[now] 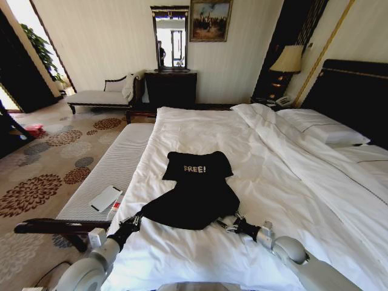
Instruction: Fold the clothes on the bed.
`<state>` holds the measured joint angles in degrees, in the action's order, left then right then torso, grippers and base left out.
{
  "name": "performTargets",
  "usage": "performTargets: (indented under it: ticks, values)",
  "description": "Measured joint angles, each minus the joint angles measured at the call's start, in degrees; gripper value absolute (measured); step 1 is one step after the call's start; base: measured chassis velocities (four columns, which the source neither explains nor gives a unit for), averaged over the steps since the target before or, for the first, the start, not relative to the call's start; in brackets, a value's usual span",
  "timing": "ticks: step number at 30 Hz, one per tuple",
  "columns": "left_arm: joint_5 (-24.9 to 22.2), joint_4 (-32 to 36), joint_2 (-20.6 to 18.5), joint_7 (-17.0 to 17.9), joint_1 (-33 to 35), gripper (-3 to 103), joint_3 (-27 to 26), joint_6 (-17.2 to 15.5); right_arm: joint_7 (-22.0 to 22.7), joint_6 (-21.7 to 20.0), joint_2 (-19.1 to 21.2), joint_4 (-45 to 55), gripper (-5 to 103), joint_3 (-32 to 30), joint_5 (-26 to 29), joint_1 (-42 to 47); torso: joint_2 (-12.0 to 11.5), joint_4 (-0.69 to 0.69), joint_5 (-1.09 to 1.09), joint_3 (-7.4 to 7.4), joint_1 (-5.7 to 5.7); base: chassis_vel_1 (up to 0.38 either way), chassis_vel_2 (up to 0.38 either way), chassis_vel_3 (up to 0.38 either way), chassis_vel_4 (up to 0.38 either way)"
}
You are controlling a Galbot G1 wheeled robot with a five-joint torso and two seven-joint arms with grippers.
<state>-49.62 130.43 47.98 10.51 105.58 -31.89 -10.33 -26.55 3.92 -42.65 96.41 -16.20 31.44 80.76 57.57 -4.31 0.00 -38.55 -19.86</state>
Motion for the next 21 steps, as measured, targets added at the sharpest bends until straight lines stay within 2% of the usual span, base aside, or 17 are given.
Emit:
performTargets:
  ticks: [3,5,6,7,8,9,11,12,14,15,18,21]
  values:
    - [0.06,0.03,0.07,-0.04,0.13,0,-0.17,0.04,0.95,-0.37,-0.01,-0.19,58,0.86,0.41,-0.65,0.0,0.0,0.0,0.0,0.0,0.0,0.0,0.0,0.0]
    - [-0.01,0.07,0.07,-0.03,0.12,0,-0.27,0.05,1.07,-0.42,-0.02,-0.22,58,0.96,0.45,-0.76,0.0,0.0,0.0,0.0,0.0,0.0,0.0,0.0,0.0]
    - [-0.09,0.19,0.06,-0.01,0.11,0,-0.47,0.06,1.18,-0.46,-0.02,-0.23,47,1.0,0.53,-0.87,0.0,0.0,0.0,0.0,0.0,0.0,0.0,0.0,0.0]
    - [-0.11,0.24,0.04,-0.01,0.12,0,-0.51,0.06,1.19,-0.46,0.0,-0.23,47,1.01,0.54,-0.87,0.0,0.0,0.0,0.0,0.0,0.0,0.0,0.0,0.0]
    - [-0.12,0.26,0.04,-0.01,0.12,0,-0.54,0.07,1.19,-0.46,0.02,-0.23,41,1.0,0.55,-0.86,0.0,0.0,0.0,0.0,0.0,0.0,0.0,0.0,0.0]
    - [-0.12,0.26,0.04,-0.01,0.12,0,-0.54,0.07,1.19,-0.46,0.02,-0.23,41,1.0,0.55,-0.86,0.0,0.0,0.0,0.0,0.0,0.0,0.0,0.0,0.0]
    - [-0.12,0.3,0.03,0.01,0.11,0,-0.54,0.07,1.2,-0.47,0.09,-0.13,31,0.72,0.55,-0.59,0.0,0.0,0.0,0.0,0.0,0.0,0.0,0.0,0.0]
    - [-0.12,0.33,0.04,0.03,0.08,0,-0.48,0.08,1.2,-0.47,0.1,-0.02,31,0.51,0.55,-0.4,0.0,0.0,0.0,0.0,0.0,0.0,0.0,0.0,0.0]
    - [-0.12,0.39,0.09,0.04,0.0,0,-0.41,0.08,1.2,-0.47,0.11,0.19,20,0.16,0.49,-0.06,0.0,0.0,0.0,0.0,0.0,0.0,0.0,0.0,0.0]
    - [-0.12,0.39,0.09,0.04,0.0,0,-0.41,0.08,1.2,-0.47,0.11,0.19,20,0.16,0.49,-0.06,0.0,0.0,0.0,0.0,0.0,0.0,0.0,0.0,0.0]
    - [-0.14,0.43,0.26,0.07,-0.01,0,-0.41,0.1,1.19,-0.45,0.13,0.79,4,-0.67,0.31,0.88,0.0,0.0,0.0,0.0,0.0,0.0,0.0,0.0,0.0]
    - [-0.13,0.33,0.56,0.04,0.18,0,-0.43,0.15,1.1,-0.35,0.21,1.33,1,-1.49,0.06,1.65,0.0,0.0,0.01,0.0,0.0,0.0,0.0,0.0,0.0]
